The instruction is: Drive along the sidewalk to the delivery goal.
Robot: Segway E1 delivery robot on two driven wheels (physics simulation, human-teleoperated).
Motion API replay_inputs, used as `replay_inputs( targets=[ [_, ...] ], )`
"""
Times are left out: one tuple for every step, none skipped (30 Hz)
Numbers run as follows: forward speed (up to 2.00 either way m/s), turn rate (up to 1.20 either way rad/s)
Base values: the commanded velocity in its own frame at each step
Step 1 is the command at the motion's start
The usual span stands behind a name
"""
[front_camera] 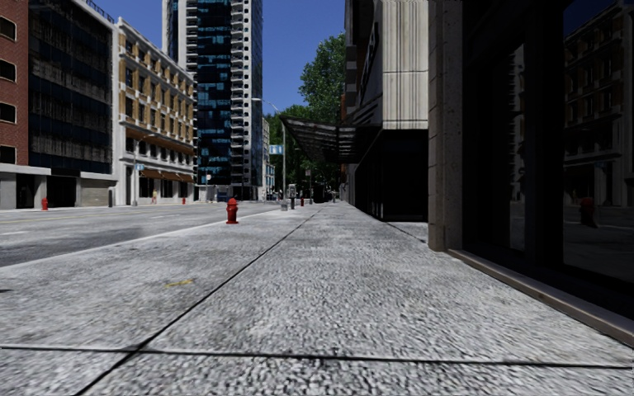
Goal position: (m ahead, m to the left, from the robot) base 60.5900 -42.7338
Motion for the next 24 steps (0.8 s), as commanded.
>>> replay_inputs(
  targets=[
    [1.97,0.0],
    [1.97,0.0],
    [1.97,0.0],
    [1.97,0.0],
    [1.97,0.0],
    [1.97,0.0],
    [1.97,0.0],
    [1.97,0.0],
    [1.97,0.0],
    [1.97,0.0],
    [1.97,0.0],
    [1.97,0.0],
    [1.97,0.0],
    [1.97,0.0],
    [1.97,0.0],
    [1.97,0.0],
    [1.97,0.0],
    [1.96,0.0],
    [1.94,0.0],
    [1.91,0.0],
    [1.88,0.0],
    [1.88,0.0],
    [1.82,0.0],
    [1.77,0.0]
  ],
)
